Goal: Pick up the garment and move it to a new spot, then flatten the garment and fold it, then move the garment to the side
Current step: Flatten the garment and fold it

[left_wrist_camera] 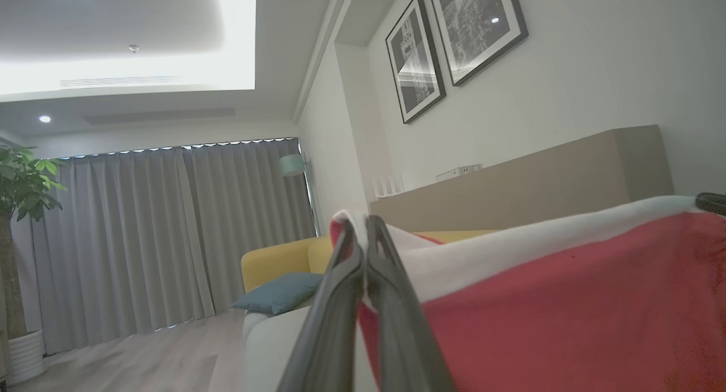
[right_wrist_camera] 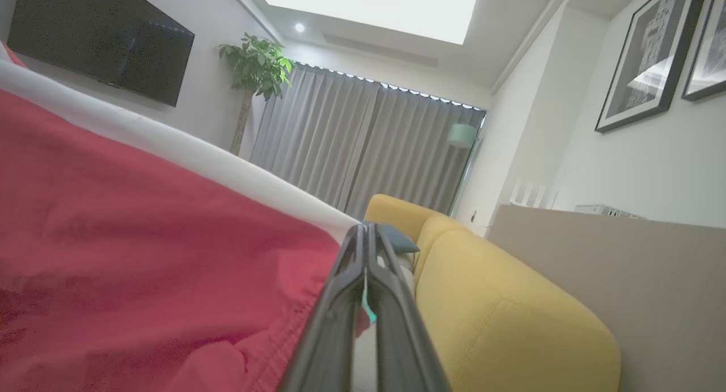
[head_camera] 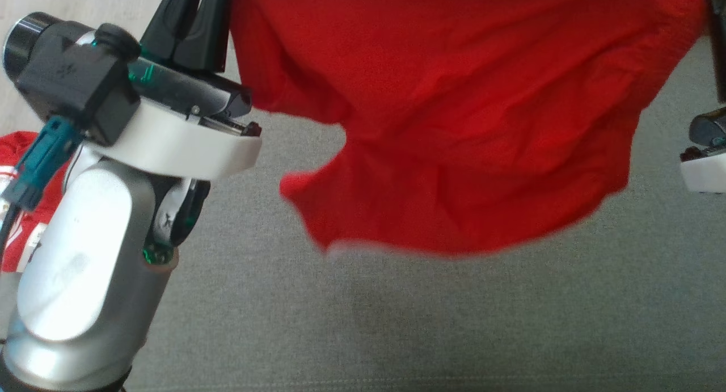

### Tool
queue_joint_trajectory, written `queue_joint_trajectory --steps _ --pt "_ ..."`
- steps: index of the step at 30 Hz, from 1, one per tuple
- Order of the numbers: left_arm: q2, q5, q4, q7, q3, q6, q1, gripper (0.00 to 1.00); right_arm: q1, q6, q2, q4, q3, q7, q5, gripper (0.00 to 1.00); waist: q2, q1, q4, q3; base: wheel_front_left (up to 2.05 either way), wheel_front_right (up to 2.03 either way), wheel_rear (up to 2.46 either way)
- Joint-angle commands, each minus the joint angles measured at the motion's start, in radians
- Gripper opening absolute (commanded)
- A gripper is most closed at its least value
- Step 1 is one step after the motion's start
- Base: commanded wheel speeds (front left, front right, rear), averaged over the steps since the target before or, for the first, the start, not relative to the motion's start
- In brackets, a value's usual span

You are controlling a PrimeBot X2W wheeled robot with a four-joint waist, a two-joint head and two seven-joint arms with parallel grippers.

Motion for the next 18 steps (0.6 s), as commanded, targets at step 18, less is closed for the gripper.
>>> queue_joint_trajectory --steps 18 --pt "-0.131 -0.097 0.737 -0.199 0.093 -0.11 -0.511 0.0 -0.582 0.007 0.028 0.575 0.282 -0.167 0.088 0.0 -0.0001 0.0 -0.028 0.18 0.0 0.0 0.0"
